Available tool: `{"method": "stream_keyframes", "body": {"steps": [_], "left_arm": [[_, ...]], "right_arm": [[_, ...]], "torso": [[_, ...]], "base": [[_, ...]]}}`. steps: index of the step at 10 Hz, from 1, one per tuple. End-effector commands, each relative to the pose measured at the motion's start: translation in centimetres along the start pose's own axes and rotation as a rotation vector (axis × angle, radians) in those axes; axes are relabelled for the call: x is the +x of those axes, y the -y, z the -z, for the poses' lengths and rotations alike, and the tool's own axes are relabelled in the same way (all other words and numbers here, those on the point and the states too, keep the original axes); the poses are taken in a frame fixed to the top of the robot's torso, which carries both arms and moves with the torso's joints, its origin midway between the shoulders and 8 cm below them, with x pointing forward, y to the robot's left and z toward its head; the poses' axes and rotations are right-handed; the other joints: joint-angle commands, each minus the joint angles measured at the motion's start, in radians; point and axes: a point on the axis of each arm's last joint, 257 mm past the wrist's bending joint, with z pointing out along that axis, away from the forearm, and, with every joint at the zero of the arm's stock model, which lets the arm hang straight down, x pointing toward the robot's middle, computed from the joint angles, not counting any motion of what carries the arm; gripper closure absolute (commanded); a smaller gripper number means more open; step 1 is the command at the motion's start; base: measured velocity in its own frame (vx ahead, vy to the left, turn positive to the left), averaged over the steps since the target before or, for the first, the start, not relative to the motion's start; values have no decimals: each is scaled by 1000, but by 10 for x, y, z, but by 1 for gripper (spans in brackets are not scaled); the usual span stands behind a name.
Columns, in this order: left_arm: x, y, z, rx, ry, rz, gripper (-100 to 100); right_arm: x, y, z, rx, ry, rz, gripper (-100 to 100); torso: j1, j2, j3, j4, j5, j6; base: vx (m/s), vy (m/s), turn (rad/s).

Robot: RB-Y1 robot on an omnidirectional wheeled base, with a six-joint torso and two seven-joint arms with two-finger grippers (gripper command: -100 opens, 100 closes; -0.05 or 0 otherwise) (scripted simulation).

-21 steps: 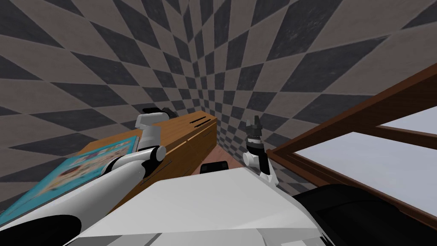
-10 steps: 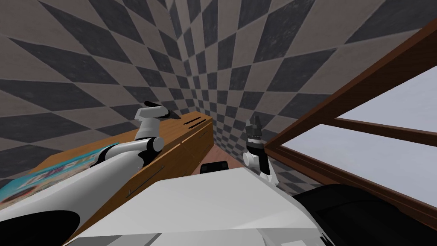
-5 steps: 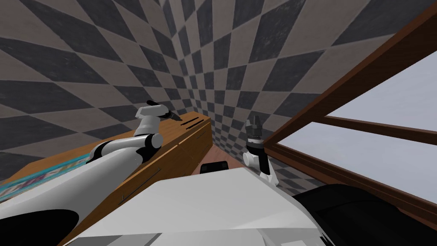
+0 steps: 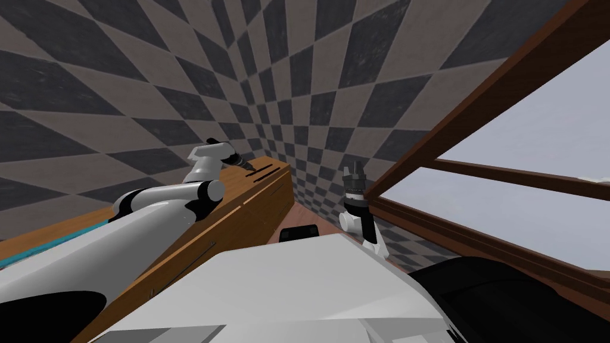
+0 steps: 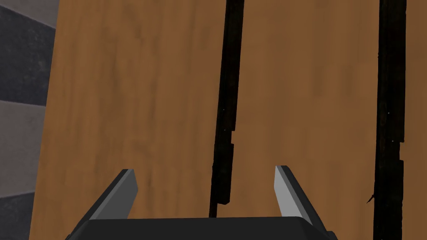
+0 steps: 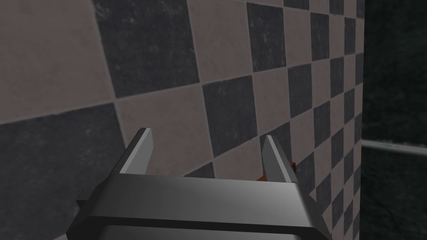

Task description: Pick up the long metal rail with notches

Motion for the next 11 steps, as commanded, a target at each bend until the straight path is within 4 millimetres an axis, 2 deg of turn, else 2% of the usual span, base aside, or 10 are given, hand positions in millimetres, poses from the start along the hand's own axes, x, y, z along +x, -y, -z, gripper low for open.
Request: {"method": "stream_keyframes", "body": {"steps": [1,2,7,9,11], "left_arm": [[-13,-16,-3,-64,43,19,-100],[-13,-17,-3,-69,46,19,-100],[-35,-54,6,-240,154,73,-100],[-40,-58,3,-252,164,79,-100],[-53,-78,9,-334,222,104,-100]], "right_arm": [[0,0,0,0,0,0,0],[0,0,0,0,0,0,0],[0,0,0,0,0,0,0],[0,0,0,0,0,0,0],[0,0,0,0,0,0,0]], "torso": [[0,0,0,0,0,0],[0,0,0,0,0,-1],[1,0,0,0,0,-1],[1,0,0,0,0,-1],[2,0,0,0,0,-1]], "base": [[6,-30,-61],[2,-14,11],[12,-27,-77],[11,-13,-21],[16,-22,-80]]}}
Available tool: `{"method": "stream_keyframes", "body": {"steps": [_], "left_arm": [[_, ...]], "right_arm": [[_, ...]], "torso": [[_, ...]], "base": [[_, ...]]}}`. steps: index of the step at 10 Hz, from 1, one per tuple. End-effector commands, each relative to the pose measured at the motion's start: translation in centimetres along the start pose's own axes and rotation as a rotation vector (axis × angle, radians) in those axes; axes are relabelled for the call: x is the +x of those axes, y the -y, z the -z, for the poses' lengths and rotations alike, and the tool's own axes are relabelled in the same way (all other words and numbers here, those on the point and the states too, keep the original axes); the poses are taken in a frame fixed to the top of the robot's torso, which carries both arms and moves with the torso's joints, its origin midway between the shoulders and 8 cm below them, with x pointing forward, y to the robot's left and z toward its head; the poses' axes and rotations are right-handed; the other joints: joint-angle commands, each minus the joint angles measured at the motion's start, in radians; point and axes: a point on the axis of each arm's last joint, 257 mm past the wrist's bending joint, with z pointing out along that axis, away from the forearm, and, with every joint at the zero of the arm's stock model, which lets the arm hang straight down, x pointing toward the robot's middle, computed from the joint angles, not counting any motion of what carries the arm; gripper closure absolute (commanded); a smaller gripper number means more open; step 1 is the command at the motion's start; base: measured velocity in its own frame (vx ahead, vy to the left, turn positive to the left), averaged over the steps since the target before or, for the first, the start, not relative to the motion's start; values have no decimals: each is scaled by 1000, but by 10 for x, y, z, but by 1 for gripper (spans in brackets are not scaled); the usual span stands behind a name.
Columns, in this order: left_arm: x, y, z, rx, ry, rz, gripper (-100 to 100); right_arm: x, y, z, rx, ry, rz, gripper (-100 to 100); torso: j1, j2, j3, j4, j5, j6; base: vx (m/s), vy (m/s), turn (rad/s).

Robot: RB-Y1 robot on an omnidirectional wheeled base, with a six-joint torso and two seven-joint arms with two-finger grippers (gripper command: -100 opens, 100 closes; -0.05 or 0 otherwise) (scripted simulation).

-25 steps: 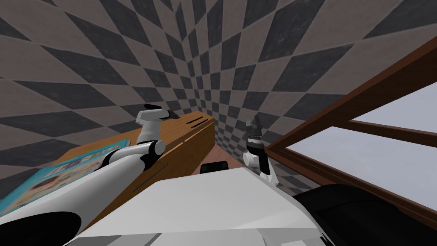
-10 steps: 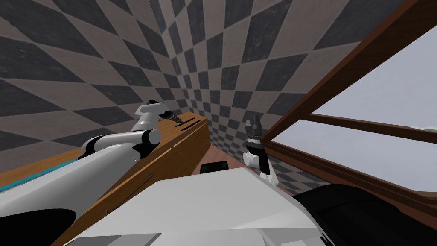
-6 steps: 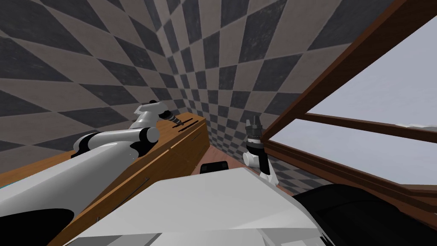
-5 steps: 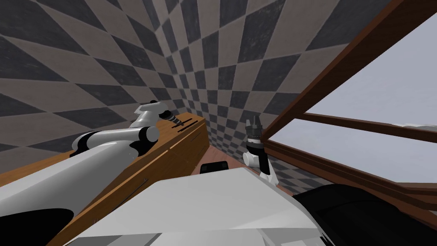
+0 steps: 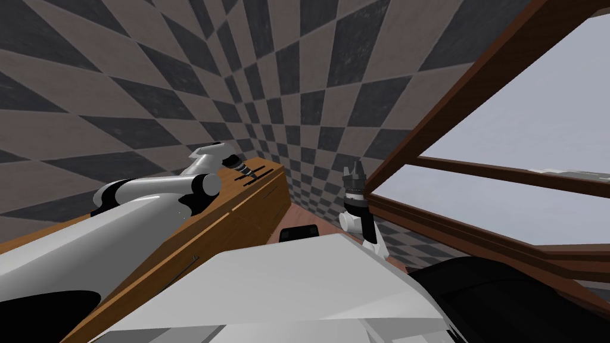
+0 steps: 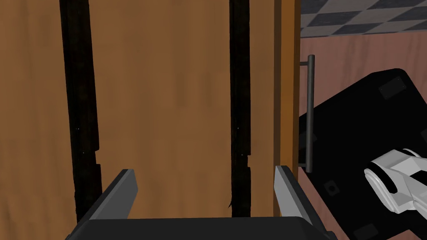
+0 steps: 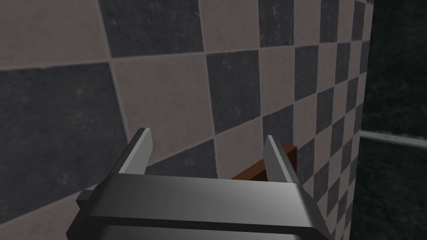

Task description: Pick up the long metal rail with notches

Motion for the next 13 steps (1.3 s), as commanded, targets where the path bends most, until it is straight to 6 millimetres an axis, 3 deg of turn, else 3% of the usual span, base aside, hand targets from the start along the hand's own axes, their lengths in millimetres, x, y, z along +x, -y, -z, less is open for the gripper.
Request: {"method": "stream_keyframes", "body": {"steps": [1,5,6,7,10,11,13], "left_arm": [[-8,-5,-1,-31,22,11,-100],[-16,-15,-4,-69,51,23,-100],[-16,-16,-4,-73,54,24,0],[-19,-18,-17,-72,53,22,-100],[-21,-20,-22,-74,54,21,-100],[-21,-19,-23,-73,53,21,100],[-20,-20,-23,-74,53,21,100]], "right_arm": [[0,0,0,0,0,0,0],[0,0,0,0,0,0,0],[0,0,0,0,0,0,0],[0,0,0,0,0,0,0],[0,0,0,0,0,0,0],[0,0,0,0,0,0,0],[0,0,0,0,0,0,0]], "torso": [[0,0,0,0,0,0],[1,1,0,0,0,0],[2,1,1,0,0,-1],[2,1,1,0,0,-1],[2,0,0,0,0,0],[2,1,0,0,0,-1],[3,1,0,0,1,-1]], "base": [[19,-23,-33],[9,-9,-22],[0,0,0],[12,-7,8],[16,-8,4],[0,0,0],[0,0,0]]}}
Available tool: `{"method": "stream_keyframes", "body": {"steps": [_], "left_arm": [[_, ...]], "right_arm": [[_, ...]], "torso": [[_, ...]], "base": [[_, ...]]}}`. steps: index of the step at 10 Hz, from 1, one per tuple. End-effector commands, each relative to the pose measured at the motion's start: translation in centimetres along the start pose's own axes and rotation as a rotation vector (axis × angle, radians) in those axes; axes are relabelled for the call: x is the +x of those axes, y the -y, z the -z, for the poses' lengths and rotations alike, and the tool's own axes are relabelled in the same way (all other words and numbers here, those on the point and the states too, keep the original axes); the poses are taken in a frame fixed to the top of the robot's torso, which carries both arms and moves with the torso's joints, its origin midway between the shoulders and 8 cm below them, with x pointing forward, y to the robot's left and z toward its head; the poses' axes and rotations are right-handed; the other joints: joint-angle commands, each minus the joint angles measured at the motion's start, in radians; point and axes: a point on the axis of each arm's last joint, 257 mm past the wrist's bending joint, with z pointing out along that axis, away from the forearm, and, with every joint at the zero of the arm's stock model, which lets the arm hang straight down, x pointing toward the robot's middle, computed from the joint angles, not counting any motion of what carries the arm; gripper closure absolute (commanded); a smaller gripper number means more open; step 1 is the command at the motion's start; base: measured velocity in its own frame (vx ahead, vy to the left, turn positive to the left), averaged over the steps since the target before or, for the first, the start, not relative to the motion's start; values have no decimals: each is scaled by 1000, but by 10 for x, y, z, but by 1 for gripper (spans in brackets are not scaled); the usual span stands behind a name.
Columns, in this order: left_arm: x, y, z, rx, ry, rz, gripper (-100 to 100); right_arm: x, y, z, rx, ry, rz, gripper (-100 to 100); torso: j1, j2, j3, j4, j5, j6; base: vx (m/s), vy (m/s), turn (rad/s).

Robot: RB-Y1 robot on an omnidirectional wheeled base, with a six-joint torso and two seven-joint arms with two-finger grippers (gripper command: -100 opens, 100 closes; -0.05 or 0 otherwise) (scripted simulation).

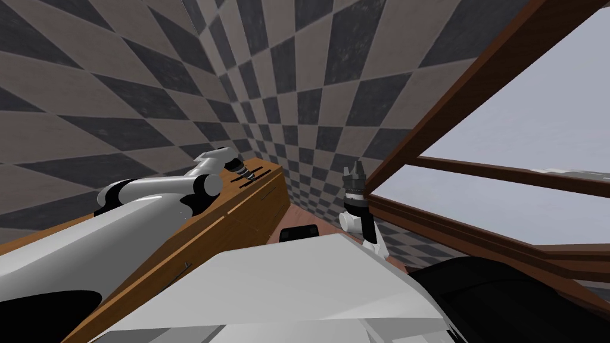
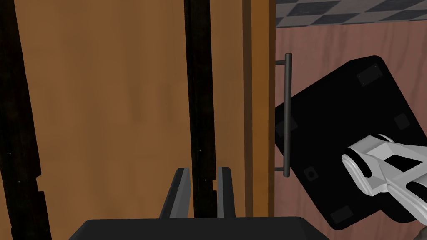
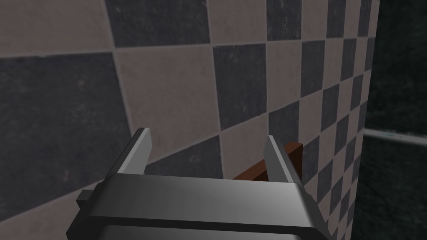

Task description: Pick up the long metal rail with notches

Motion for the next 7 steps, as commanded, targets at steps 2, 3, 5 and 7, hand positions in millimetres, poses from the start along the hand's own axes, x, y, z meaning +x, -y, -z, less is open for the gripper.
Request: {"method": "stream_keyframes", "body": {"steps": [2,3,5,7], "left_arm": [[0,0,0,0,0,0,100],[0,0,0,0,0,0,0],[3,2,17,1,1,3,100],[4,1,13,1,1,3,0]], "right_arm": [[0,0,0,0,0,0,0],[0,0,0,0,0,0,0],[0,0,0,0,0,0,0],[0,0,0,0,0,0,0]], "torso": [[0,0,0,0,0,0],[0,0,0,0,0,0],[0,1,1,1,0,0],[0,1,1,0,0,0]], "base": [[0,0,0],[0,0,0],[-24,10,-10],[-4,3,-1]]}}
